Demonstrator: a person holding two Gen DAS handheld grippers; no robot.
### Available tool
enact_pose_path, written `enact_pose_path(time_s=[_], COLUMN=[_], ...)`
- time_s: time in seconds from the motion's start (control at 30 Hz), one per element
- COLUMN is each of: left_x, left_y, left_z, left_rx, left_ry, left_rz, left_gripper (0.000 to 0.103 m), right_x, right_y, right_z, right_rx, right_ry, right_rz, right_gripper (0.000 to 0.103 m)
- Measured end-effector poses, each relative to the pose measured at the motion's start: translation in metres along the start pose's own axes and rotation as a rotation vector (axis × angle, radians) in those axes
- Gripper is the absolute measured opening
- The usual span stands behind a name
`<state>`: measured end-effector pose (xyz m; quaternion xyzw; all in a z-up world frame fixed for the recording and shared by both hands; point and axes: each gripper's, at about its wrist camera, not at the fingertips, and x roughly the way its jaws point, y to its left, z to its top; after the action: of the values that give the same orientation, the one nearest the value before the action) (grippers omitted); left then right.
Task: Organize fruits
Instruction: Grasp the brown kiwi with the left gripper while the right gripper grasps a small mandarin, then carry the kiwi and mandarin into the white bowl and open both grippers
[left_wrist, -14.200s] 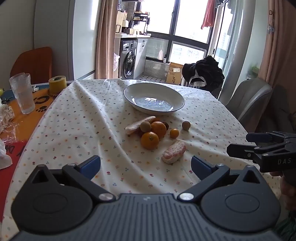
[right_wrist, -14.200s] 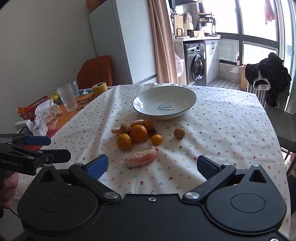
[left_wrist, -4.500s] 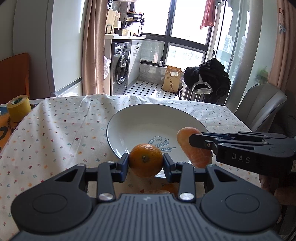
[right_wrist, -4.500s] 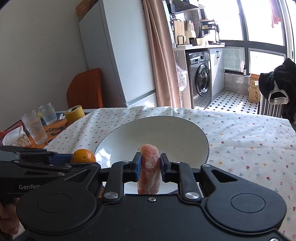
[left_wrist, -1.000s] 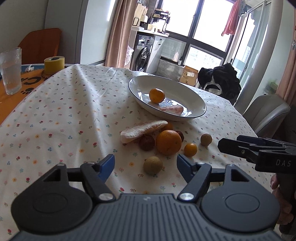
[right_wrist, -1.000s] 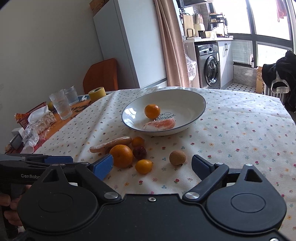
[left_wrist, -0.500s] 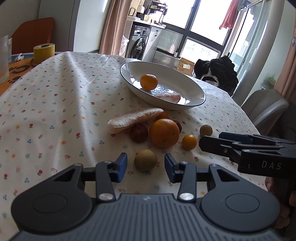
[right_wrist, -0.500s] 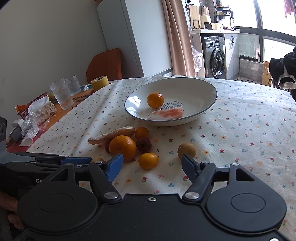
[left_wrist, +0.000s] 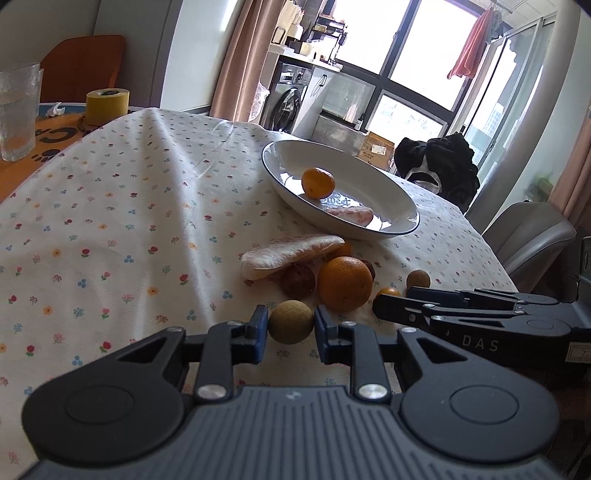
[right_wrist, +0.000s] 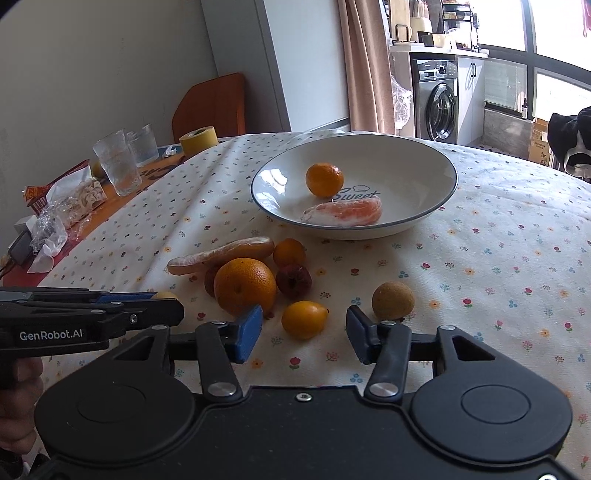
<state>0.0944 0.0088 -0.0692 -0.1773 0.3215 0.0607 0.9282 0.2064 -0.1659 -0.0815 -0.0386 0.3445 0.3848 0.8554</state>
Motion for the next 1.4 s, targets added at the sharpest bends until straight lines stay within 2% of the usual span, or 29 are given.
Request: enact_pose_path(time_s=[0.03,0.07,0.1,0.7,1.4], left_x=[-0.002,-0.004,-0.005,-0.030,-0.015], left_y=[0.002,0.003,0.005,-0.001,-0.023], left_z=[0.001,0.001,0.002,0.017,0.053], left_rx=[-0.004,-0.007,-0.011,0.005,0.064], left_ry=[-0.007,-0.010,-0.014,-0.089,-0.125], left_rz=[0.000,0.000,0.000,-0.011,0.011], left_gripper=[0.025,0.025,0.025,0.025,0.025], right_x=[0.002,0.004,0.005,-0.027,-0.032], right_y=[0.001,0.002,0.003,0.007,-0.013], right_z=[0.000,0.001,0.001,0.023,0.047], right_rx=[-0.001,0.000,0.004,-0.012,0.003], right_ry=[0.007,0.015,0.020,-0.084,-0.171], right_rz=[-0.002,-0.005,-0.007,-0.034,-0.034], right_gripper=[0.036,0.026,0.024,0.023,0.023])
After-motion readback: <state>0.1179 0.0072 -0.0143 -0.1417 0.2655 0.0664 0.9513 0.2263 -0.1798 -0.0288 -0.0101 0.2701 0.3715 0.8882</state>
